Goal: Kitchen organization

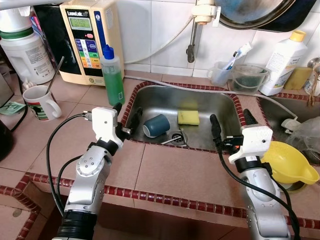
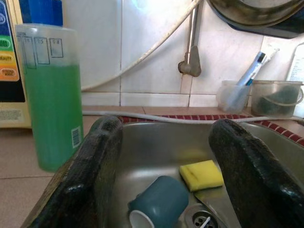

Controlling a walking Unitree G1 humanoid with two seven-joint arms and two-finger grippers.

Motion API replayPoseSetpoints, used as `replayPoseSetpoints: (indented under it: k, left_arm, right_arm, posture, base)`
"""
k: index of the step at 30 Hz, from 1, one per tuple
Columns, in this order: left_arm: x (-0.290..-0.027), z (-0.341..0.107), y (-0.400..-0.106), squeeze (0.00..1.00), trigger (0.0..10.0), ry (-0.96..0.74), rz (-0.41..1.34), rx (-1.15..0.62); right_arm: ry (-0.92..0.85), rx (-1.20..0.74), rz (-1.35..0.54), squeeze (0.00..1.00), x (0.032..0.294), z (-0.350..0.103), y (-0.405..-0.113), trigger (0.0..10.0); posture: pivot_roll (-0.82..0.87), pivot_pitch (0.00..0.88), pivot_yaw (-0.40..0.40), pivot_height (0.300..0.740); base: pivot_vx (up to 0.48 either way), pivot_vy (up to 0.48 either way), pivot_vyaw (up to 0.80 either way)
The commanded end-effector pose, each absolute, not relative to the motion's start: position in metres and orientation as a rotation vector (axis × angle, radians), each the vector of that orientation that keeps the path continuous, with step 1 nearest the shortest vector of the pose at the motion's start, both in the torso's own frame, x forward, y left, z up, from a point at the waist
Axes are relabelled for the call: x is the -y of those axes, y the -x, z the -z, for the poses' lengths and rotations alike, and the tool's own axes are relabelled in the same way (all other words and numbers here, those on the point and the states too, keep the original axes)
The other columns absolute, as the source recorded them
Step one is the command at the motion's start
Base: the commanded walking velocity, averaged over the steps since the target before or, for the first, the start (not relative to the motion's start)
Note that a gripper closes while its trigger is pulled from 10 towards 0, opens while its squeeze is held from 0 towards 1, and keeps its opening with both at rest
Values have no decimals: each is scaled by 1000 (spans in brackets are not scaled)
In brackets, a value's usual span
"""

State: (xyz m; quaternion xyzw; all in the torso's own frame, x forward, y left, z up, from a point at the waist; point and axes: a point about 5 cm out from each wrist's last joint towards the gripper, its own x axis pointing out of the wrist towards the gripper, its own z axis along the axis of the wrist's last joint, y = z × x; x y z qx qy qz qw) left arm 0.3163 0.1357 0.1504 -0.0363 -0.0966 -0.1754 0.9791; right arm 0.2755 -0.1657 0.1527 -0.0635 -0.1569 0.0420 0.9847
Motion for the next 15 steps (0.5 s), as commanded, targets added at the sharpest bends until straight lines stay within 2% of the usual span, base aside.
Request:
replayPoseSetpoints:
  k: [1,15]
  left_arm:
    - [-137,-152,-320,0,10000,91,349,176]
    - [-136,-152,-321,0,10000,96,358,145]
  right_arm:
    - [125,335,-71,0,169,-158,-277,10000]
    - [123,333,-83,0,166,-157,-280,10000]
  posture:
    - [-121,0,28,740]
    - [-116,0,27,740]
  base:
    - [0,0,0]
    - [0,0,0]
